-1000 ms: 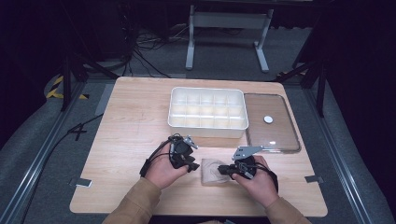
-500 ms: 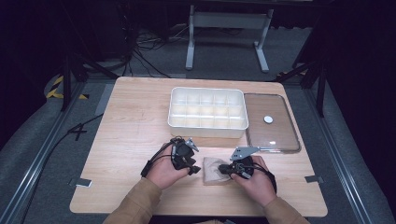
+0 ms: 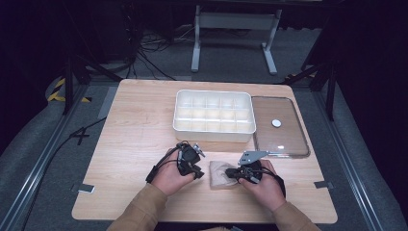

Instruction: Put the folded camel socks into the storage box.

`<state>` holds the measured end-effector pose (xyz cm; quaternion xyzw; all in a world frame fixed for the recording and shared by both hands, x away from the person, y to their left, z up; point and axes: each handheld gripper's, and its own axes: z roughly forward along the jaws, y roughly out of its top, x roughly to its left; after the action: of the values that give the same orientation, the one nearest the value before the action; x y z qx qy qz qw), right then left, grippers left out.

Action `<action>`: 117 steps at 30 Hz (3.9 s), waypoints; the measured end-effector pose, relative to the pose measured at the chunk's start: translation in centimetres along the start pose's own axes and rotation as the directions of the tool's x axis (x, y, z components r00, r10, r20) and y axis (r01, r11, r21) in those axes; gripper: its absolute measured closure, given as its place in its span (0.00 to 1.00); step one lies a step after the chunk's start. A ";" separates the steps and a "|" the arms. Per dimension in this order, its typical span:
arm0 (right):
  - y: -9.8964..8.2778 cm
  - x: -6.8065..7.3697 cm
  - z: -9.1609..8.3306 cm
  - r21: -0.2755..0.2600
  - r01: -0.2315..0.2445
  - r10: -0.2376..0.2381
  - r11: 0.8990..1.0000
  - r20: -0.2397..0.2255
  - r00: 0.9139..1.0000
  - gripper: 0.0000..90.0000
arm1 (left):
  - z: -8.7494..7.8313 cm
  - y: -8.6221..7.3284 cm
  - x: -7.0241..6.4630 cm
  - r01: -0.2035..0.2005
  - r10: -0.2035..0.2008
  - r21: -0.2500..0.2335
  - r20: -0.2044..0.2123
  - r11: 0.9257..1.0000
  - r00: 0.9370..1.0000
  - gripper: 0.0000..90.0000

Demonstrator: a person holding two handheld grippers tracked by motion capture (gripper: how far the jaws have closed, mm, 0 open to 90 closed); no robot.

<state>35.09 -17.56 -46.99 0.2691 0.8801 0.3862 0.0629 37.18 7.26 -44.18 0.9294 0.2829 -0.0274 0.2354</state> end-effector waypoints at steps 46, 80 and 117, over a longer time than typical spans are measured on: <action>0.1 2.0 0.6 -0.010 0.101 -0.101 0.995 0.042 0.994 0.94 | 1.1 2.5 -3.7 -0.209 0.205 -0.109 -0.045 0.972 0.978 1.00; -0.5 -0.3 -2.5 0.139 0.024 -0.028 0.990 0.026 0.999 0.93 | 1.2 2.3 -4.1 -0.210 0.204 -0.093 -0.066 0.973 0.977 0.99; 1.2 0.9 -3.7 -0.065 0.041 -0.041 0.997 -0.003 0.999 0.87 | 2.4 2.6 -4.6 -0.202 0.200 -0.113 -0.028 0.973 0.979 0.93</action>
<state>33.64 -18.77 -43.49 0.2479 0.8726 0.4137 0.0777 34.99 1.89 -44.38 0.9383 0.1903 0.0203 0.2879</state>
